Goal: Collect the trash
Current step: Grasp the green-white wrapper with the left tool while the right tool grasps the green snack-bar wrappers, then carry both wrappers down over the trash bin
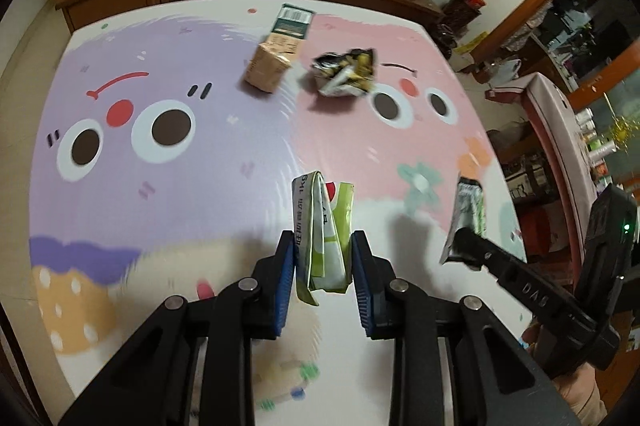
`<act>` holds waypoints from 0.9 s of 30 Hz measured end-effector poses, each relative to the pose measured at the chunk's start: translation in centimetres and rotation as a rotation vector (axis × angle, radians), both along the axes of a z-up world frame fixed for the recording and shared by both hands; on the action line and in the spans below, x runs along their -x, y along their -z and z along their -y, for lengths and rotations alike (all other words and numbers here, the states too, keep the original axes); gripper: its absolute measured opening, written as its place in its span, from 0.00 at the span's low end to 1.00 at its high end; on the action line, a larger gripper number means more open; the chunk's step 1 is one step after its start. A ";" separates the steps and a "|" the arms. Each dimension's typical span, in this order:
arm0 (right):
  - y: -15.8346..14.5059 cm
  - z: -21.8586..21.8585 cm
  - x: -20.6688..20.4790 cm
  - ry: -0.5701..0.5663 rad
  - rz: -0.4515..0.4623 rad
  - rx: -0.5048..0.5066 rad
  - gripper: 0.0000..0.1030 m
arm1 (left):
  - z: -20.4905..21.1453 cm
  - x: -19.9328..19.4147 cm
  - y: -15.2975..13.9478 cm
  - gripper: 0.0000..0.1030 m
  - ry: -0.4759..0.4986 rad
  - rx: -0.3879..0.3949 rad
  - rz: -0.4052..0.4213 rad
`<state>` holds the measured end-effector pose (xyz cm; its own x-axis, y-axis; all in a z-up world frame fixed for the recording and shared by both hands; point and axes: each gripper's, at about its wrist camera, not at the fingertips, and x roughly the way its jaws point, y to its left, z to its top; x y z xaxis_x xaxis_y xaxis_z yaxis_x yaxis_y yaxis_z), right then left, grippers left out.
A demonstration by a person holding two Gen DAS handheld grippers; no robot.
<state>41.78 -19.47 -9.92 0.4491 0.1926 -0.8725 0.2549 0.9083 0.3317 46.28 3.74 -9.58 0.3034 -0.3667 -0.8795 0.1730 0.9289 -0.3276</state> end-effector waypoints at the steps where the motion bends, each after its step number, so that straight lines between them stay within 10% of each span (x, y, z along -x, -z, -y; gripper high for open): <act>1: -0.3 0.0 1.2 -0.005 0.003 -0.008 0.14 | 0.2 1.3 -0.7 0.25 0.000 0.000 0.015; 13: -5.0 2.1 15.9 -0.108 0.078 -0.022 0.14 | 3.5 18.2 -6.4 0.25 -0.020 -0.012 0.140; 27: -5.3 3.8 30.3 -0.167 0.057 -0.031 0.14 | 7.7 33.9 -6.1 0.25 0.043 -0.063 0.116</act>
<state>11.46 -23.30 -4.60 0.4570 0.2953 -0.8390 0.0819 0.9253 0.3702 12.38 -4.00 -3.51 0.3898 -0.3267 -0.8610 0.2462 0.9379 -0.2444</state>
